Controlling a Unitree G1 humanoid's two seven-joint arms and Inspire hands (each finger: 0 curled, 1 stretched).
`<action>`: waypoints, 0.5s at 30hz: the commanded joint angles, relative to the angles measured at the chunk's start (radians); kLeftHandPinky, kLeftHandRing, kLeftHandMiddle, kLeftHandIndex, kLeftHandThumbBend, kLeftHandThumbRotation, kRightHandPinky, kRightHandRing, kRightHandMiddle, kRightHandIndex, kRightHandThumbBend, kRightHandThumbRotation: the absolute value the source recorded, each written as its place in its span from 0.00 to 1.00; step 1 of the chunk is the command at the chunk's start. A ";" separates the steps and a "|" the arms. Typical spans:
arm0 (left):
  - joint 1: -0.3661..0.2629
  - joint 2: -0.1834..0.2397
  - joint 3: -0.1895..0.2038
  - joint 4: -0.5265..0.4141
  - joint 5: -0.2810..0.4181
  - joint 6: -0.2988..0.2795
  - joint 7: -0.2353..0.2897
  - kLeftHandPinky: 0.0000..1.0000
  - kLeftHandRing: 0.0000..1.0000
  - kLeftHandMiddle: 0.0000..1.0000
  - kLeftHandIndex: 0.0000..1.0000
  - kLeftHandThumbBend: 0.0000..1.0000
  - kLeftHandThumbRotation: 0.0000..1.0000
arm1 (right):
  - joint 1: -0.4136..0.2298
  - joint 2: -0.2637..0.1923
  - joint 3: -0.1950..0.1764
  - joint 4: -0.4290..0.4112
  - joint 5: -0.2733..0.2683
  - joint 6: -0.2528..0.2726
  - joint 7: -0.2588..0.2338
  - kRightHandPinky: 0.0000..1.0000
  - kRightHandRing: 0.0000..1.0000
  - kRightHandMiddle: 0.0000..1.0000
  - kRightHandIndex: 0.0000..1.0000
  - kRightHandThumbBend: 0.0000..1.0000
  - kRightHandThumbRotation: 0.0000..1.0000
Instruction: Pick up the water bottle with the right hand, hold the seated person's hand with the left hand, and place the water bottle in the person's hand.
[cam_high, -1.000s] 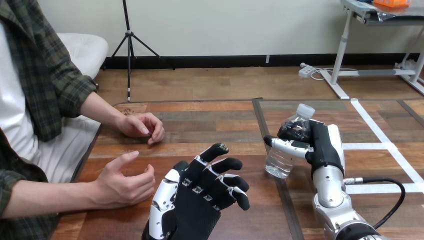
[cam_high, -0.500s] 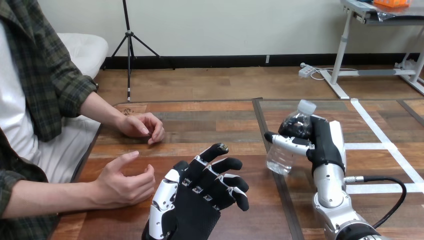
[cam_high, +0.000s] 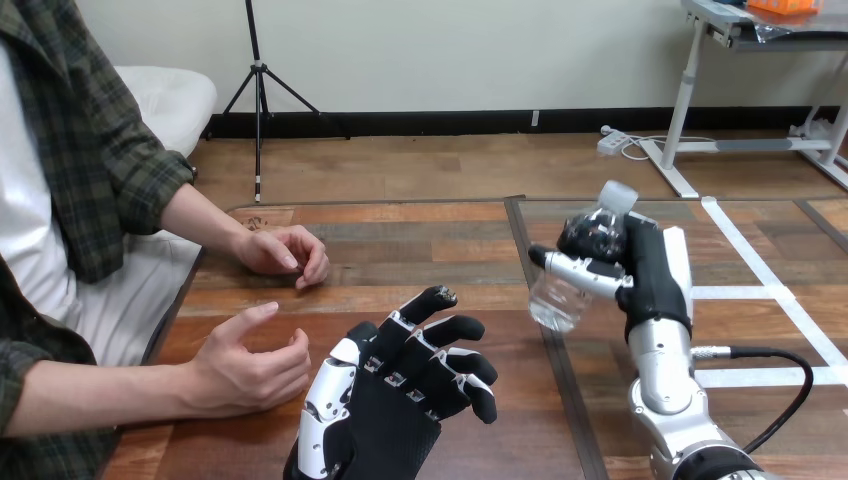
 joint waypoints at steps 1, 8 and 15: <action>-0.005 -0.067 0.014 -0.024 -0.010 -0.005 0.000 0.42 0.58 0.67 0.72 0.02 0.94 | -0.057 -0.023 -0.023 -0.045 0.024 -0.071 0.011 0.40 0.45 0.51 0.53 0.74 0.00; -0.010 -0.069 0.014 -0.017 -0.010 -0.005 0.000 0.42 0.58 0.67 0.71 0.02 0.94 | -0.058 -0.035 -0.021 -0.056 0.019 -0.084 0.003 0.40 0.44 0.50 0.52 0.75 0.00; -0.013 -0.072 0.015 -0.014 -0.011 -0.006 0.000 0.42 0.58 0.67 0.72 0.02 0.94 | -0.056 -0.046 -0.015 -0.066 0.012 -0.107 0.002 0.39 0.44 0.49 0.52 0.75 0.00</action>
